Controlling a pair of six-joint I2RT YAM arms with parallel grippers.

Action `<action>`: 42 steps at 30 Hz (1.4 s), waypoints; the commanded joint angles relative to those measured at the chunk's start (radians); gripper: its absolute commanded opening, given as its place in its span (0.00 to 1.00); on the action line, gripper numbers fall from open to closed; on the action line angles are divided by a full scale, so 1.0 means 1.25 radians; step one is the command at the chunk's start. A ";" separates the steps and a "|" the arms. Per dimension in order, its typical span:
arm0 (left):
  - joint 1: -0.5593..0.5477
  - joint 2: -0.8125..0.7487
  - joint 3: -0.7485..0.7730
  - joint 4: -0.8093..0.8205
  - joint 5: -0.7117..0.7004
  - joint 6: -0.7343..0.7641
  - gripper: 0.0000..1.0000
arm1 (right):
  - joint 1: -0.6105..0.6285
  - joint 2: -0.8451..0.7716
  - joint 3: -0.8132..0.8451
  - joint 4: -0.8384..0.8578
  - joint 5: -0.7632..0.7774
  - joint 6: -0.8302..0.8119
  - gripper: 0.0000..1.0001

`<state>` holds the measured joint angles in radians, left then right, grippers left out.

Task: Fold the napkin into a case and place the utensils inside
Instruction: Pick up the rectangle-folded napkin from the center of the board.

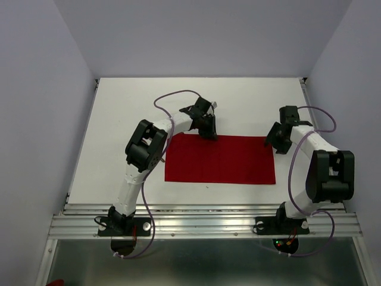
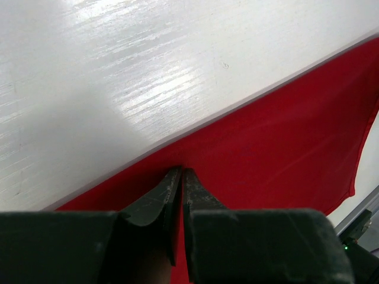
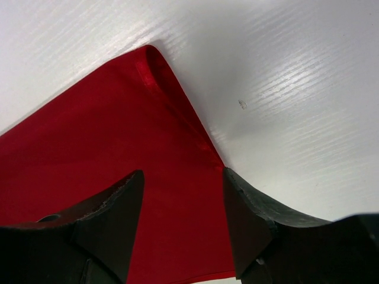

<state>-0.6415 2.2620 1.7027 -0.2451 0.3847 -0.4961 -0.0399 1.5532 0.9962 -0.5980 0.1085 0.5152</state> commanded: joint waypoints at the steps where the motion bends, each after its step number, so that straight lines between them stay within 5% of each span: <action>1: -0.002 0.009 0.031 -0.011 0.003 0.014 0.17 | -0.005 0.021 -0.008 0.007 0.004 -0.043 0.61; 14: -0.003 0.003 0.010 -0.006 0.004 0.016 0.17 | -0.005 0.082 -0.083 0.091 -0.070 -0.056 0.52; 20: -0.003 -0.017 -0.006 0.002 0.013 0.007 0.18 | -0.005 0.072 -0.080 0.083 -0.030 -0.053 0.32; 25: -0.002 -0.060 -0.016 0.006 0.017 0.005 0.19 | -0.005 0.036 -0.086 0.086 -0.014 -0.051 0.01; 35: 0.028 -0.172 -0.070 -0.009 -0.009 0.014 0.24 | -0.005 -0.047 -0.074 0.059 -0.007 -0.054 0.01; 42: 0.060 -0.348 -0.277 -0.020 -0.207 0.020 0.24 | -0.005 -0.105 -0.059 0.021 -0.009 -0.051 0.01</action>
<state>-0.5842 1.9720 1.4712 -0.2386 0.3023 -0.4889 -0.0463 1.4708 0.8875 -0.5426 0.0834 0.4450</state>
